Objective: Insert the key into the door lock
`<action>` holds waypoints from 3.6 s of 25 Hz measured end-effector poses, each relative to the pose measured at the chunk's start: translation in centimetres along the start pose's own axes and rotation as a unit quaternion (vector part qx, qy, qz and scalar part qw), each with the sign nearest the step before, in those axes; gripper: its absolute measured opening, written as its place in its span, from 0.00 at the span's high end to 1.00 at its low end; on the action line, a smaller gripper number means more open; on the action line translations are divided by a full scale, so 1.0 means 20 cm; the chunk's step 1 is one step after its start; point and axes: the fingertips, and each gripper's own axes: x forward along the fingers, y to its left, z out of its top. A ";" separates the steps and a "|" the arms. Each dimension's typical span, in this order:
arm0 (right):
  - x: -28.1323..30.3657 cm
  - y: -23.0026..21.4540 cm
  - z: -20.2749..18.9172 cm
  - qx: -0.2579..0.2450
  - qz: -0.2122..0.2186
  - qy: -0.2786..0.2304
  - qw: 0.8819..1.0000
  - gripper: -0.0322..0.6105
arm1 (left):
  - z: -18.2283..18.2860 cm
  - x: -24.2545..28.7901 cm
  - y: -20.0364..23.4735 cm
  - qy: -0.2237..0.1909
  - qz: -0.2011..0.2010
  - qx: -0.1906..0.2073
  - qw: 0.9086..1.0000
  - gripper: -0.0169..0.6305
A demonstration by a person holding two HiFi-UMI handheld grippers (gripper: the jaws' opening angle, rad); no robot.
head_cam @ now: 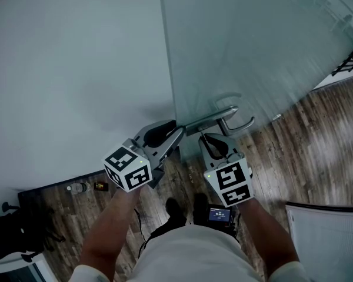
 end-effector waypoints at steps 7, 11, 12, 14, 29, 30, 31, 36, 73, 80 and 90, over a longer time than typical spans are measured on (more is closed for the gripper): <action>0.00 0.00 0.00 0.006 0.002 -0.002 1.000 0.91 | 0.00 0.00 0.00 0.003 0.000 0.000 1.000 0.82; 0.00 0.00 0.00 0.006 0.002 -0.003 1.000 0.91 | 0.00 0.00 0.00 0.002 -0.001 -0.003 1.000 0.82; 0.00 0.00 0.00 0.006 0.003 -0.003 1.000 0.91 | 0.00 0.00 0.00 0.002 0.000 -0.003 1.000 0.82; 0.00 0.01 0.00 0.006 0.004 -0.004 1.000 0.91 | 0.00 0.00 0.00 0.002 0.000 -0.004 1.000 0.82; 0.00 0.01 0.00 0.004 0.008 -0.014 1.000 0.90 | 0.00 -0.01 0.00 -0.005 0.014 -0.008 1.000 0.82; 0.00 0.01 0.00 0.005 0.006 -0.016 1.000 0.88 | 0.00 -0.01 0.00 -0.006 0.015 -0.006 1.000 0.82; 0.00 0.01 0.00 0.007 0.006 -0.018 1.000 0.85 | 0.00 -0.01 0.01 -0.007 0.016 -0.004 1.000 0.82; -0.01 0.00 0.01 0.011 0.011 -0.025 1.000 0.84 | 0.01 -0.01 0.01 -0.012 0.021 -0.004 1.000 0.82; -0.23 -0.07 0.07 0.040 -0.011 -0.052 0.998 0.85 | 0.05 -0.20 -0.14 -0.024 0.050 0.008 0.998 0.90; -0.30 -0.07 0.10 0.043 -0.013 -0.062 0.997 0.88 | 0.04 -0.24 -0.23 -0.025 0.042 -0.005 0.999 0.93; -0.40 -0.06 0.14 0.048 -0.014 -0.080 0.996 0.90 | 0.01 -0.30 -0.36 -0.020 0.031 -0.020 0.999 0.93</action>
